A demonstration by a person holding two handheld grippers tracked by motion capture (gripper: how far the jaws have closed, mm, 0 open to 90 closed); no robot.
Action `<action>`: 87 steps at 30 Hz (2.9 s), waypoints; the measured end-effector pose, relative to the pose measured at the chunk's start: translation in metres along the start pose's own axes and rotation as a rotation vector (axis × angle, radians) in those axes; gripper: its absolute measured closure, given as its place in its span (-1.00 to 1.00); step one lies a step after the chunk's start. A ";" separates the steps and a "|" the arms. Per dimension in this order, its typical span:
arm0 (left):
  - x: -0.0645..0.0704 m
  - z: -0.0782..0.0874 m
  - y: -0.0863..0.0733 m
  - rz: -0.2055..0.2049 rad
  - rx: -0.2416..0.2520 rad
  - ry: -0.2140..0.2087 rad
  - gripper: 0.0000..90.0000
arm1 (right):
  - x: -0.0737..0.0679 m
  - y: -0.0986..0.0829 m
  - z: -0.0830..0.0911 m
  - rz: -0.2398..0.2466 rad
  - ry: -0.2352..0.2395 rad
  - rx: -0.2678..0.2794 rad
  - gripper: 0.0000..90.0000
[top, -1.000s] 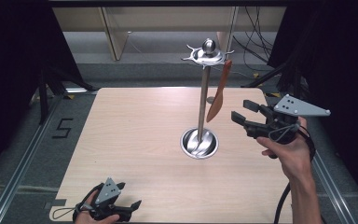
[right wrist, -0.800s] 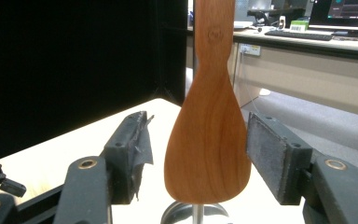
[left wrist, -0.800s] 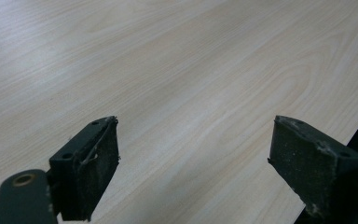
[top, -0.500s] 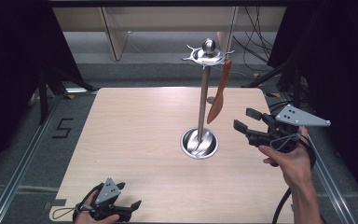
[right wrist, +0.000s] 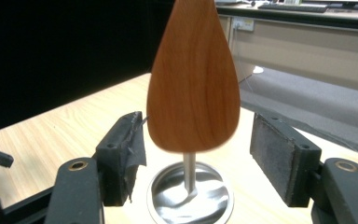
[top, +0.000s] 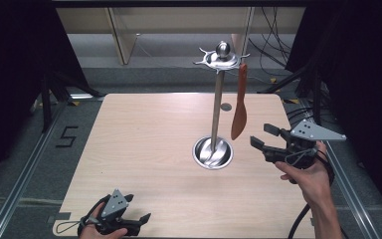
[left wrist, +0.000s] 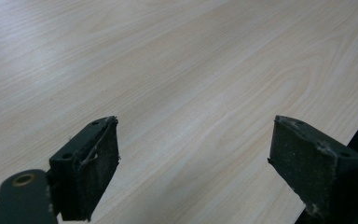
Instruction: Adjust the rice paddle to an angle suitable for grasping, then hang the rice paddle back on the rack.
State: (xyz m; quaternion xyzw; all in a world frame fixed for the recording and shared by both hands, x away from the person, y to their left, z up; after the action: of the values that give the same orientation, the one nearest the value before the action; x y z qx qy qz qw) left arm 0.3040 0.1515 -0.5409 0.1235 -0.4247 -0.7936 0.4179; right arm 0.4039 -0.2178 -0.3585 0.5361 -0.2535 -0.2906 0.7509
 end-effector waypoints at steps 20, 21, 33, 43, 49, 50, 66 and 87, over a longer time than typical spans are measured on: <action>-0.002 -0.003 0.000 0.005 -0.016 0.007 -0.66 | -0.015 -0.037 -0.008 0.038 -0.009 -0.093 -0.21; 0.001 -0.004 0.001 0.036 0.009 -0.004 -0.66 | -0.014 -0.038 -0.009 0.050 -0.010 -0.089 -0.22; 0.001 -0.003 0.001 0.012 0.002 -0.001 -0.66 | -0.013 -0.069 -0.007 0.024 0.000 -0.165 -0.24; 0.003 -0.001 0.000 0.006 -0.008 -0.006 -0.67 | -0.017 -0.080 -0.011 0.005 0.005 -0.203 -0.23; 0.005 -0.002 0.001 0.017 0.015 -0.005 -0.66 | -0.021 -0.086 -0.013 -0.007 0.006 -0.213 -0.24; 0.004 -0.002 0.001 0.004 0.014 -0.005 -0.66 | -0.019 -0.087 -0.013 0.010 0.011 -0.214 -0.24; 0.002 0.000 -0.001 -0.028 -0.012 -0.001 -0.67 | -0.025 -0.103 -0.016 -0.018 0.030 -0.244 -0.28; 0.002 -0.001 -0.001 -0.025 -0.010 -0.003 -0.66 | -0.031 -0.121 -0.017 -0.027 0.051 -0.255 -0.32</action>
State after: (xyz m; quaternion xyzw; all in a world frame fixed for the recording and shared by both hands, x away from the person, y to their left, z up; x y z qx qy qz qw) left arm 0.3028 0.1499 -0.5415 0.1253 -0.4196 -0.8012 0.4078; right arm 0.3736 -0.2157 -0.4814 0.4466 -0.1882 -0.3169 0.8153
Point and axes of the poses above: each handheld gripper's, and its own axes: z roughly backward along the jaws, y roughly out of its top, x roughly to its right, the point moved 8 cm from there along -z, roughly forward along the jaws, and after that the axes turned 7 degrees about z, right-handed, at the moved point
